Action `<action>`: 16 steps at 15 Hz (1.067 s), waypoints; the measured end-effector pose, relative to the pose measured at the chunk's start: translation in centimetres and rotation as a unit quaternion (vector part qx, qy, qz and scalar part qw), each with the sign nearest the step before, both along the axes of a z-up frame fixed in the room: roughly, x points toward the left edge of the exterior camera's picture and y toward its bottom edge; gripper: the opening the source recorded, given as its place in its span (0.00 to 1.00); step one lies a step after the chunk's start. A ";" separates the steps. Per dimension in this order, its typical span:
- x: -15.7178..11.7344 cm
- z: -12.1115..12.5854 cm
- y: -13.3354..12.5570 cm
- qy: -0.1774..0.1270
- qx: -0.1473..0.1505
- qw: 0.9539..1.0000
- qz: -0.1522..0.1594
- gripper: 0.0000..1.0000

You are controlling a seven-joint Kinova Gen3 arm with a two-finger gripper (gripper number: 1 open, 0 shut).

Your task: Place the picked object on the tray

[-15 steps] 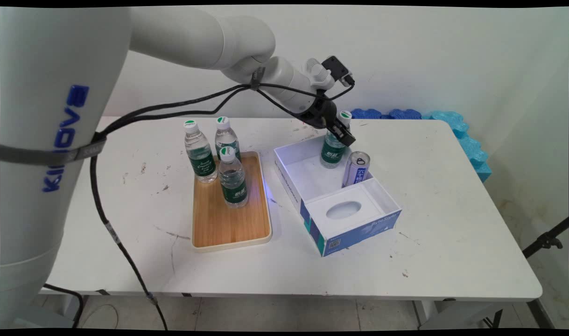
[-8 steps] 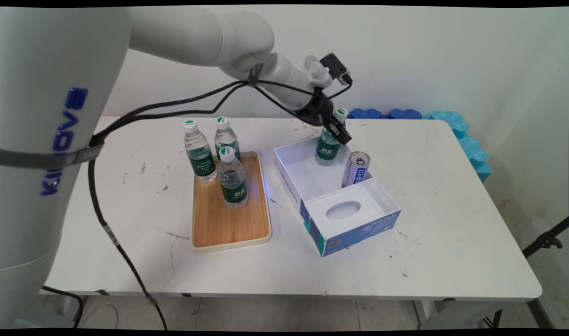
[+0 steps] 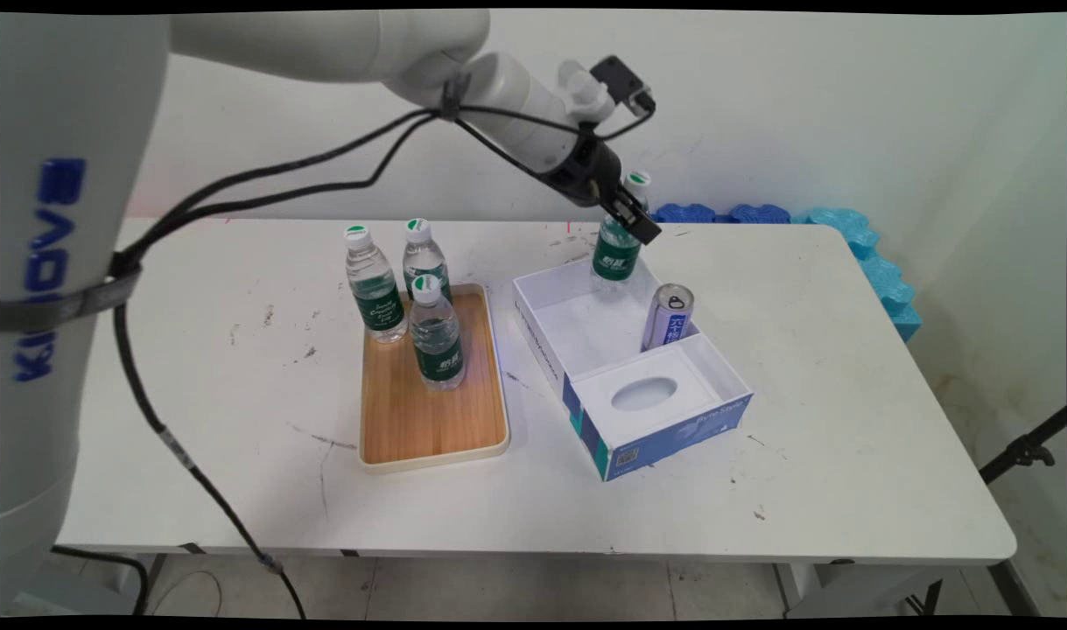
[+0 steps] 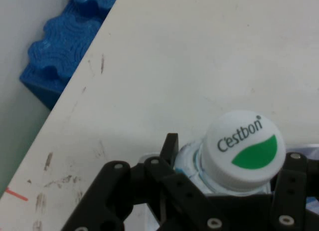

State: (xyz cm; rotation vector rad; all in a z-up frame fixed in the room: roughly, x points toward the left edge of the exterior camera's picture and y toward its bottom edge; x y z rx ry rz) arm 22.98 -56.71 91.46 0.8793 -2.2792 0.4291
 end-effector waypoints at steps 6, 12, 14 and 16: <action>1.6 4.9 2.5 0.021 0.003 1.000 -0.013 0.00; 3.8 8.2 6.0 0.032 0.004 0.999 -0.043 0.00; 4.4 8.9 7.3 0.034 0.005 0.998 -0.053 0.00; 5.2 9.6 9.0 0.037 0.006 0.997 -0.066 0.00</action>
